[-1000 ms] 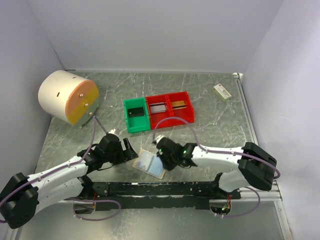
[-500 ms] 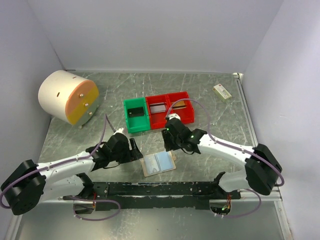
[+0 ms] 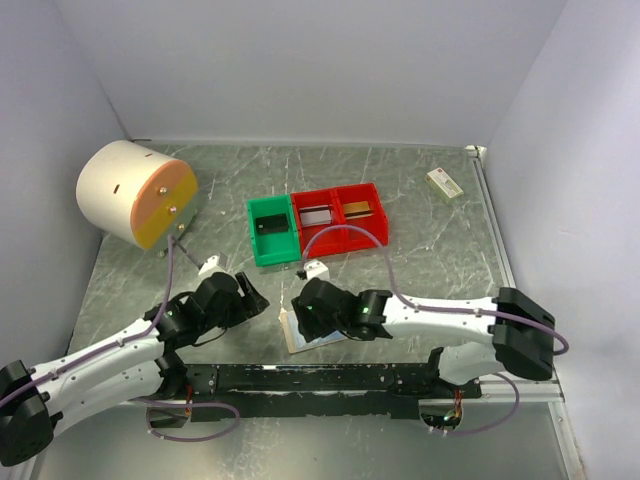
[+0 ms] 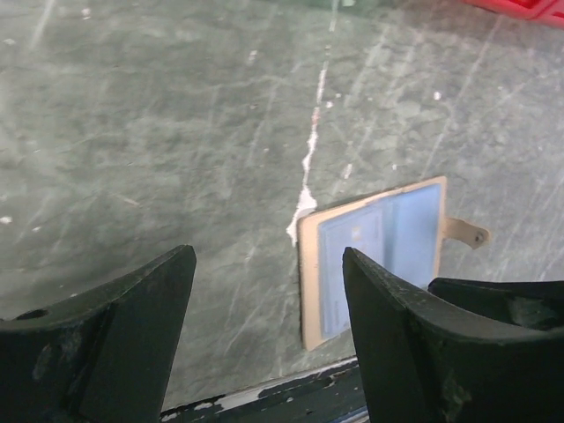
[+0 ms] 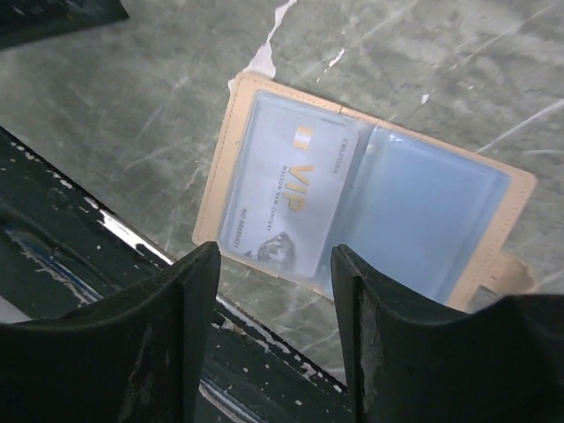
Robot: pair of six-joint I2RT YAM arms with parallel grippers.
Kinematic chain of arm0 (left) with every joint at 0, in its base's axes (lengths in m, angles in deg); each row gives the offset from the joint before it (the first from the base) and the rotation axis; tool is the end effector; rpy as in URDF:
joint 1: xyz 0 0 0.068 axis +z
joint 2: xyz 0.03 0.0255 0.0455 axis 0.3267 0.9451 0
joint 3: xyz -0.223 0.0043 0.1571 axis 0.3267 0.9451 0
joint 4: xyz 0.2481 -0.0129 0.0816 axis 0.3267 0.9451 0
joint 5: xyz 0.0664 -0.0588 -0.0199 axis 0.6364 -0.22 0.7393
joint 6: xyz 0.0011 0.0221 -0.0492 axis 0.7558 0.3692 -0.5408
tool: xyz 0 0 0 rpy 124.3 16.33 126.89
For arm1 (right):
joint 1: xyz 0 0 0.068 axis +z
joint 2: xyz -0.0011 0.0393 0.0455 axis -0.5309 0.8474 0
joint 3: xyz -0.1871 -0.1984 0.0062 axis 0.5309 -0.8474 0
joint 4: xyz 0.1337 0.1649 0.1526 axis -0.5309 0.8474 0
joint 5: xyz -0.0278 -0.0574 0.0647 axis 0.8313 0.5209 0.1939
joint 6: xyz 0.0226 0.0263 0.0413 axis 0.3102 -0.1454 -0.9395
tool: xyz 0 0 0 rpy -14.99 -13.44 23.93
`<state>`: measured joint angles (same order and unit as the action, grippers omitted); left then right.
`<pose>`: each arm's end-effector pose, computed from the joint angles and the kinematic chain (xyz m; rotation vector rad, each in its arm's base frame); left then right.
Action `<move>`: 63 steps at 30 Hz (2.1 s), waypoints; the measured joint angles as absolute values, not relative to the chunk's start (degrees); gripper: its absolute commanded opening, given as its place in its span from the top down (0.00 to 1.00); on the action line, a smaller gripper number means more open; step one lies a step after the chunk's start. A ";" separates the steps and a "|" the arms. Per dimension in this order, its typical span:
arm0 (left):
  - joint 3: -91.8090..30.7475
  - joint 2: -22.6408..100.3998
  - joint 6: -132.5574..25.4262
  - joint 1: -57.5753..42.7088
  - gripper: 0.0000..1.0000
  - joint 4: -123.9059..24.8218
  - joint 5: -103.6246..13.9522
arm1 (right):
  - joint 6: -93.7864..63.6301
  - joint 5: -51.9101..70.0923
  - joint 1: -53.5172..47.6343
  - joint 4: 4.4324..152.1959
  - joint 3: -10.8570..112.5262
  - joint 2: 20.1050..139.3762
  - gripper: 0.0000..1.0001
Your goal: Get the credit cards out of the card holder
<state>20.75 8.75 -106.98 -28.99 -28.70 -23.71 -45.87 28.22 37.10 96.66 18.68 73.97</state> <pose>0.1139 -0.1147 0.1802 -0.4725 2.3720 -0.7233 0.0997 0.2420 0.2063 -0.5983 2.4492 0.5694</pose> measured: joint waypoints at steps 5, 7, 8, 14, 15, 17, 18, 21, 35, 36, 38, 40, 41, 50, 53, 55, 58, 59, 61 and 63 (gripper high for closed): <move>20.78 8.01 -108.70 -28.99 0.20 -24.30 -22.18 | -46.94 29.25 39.90 95.83 19.65 80.63 0.46; 20.91 7.61 -109.21 -28.99 0.19 -23.56 -22.09 | -46.94 29.64 40.57 96.02 21.13 83.13 0.45; 21.06 7.39 -109.45 -28.99 0.19 -23.43 -22.07 | -46.90 29.86 40.77 96.07 21.90 84.11 0.45; 22.02 6.96 -109.97 -28.99 0.18 -22.64 -22.01 | -46.50 32.09 41.40 96.44 25.83 89.01 0.45; 22.11 6.96 -109.97 -28.99 0.18 -22.55 -22.01 | -46.46 32.33 41.40 96.59 26.05 89.51 0.45; 22.24 6.98 -109.97 -28.99 0.18 -22.25 -22.01 | -46.39 32.96 41.40 97.38 26.55 91.04 0.43; 22.31 6.96 -109.97 -28.99 0.18 -22.14 -22.01 | -46.39 33.29 41.43 97.82 26.71 91.74 0.42; 22.35 6.96 -109.97 -29.01 0.18 -22.03 -22.01 | -46.41 34.16 41.49 98.19 27.08 92.79 0.41; 22.70 6.19 -109.97 -28.99 0.18 -21.61 -22.01 | -46.24 29.62 38.76 93.47 23.41 90.32 0.48; 22.70 6.15 -109.97 -29.01 0.18 -21.61 -22.01 | -46.11 29.05 38.41 92.99 22.99 89.99 0.48; 22.72 6.11 -109.97 -29.01 0.18 -21.66 -22.01 | -45.80 27.32 37.56 91.89 22.18 89.38 0.49; 22.81 6.13 -109.95 -28.99 0.18 -21.70 -22.03 | -45.74 25.86 36.77 91.06 21.74 89.09 0.50; 22.85 6.13 -109.95 -29.01 0.18 -21.70 -22.03 | -45.76 25.33 36.42 90.73 21.61 89.03 0.50; 22.87 6.43 -109.93 -29.01 0.18 -21.79 -22.20 | -45.85 22.78 34.76 88.61 20.08 88.02 0.44; 22.96 6.43 -109.93 -29.01 0.18 -21.83 -22.20 | -45.74 23.43 35.04 89.03 20.43 88.04 0.42; 22.96 6.43 -109.95 -29.01 0.18 -21.85 -22.20 | -45.54 24.94 35.63 89.84 20.74 88.20 0.42; 22.96 6.37 -109.93 -29.01 0.18 -21.83 -22.20 | -45.28 27.13 36.31 91.35 21.59 88.98 0.41; 22.96 6.32 -109.95 -29.01 0.18 -21.83 -22.20 | -45.28 27.67 36.46 91.70 21.92 89.33 0.41; 22.96 6.19 -109.95 -29.01 0.18 -21.83 -22.20 | -45.23 28.94 37.05 92.77 22.99 90.21 0.41; 22.96 6.08 -109.95 -29.01 0.18 -21.79 -22.20 | -45.17 29.90 37.56 93.51 23.65 90.78 0.41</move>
<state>22.96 6.08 -109.95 -29.01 -21.79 -22.20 -45.17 29.90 37.56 93.51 23.65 90.78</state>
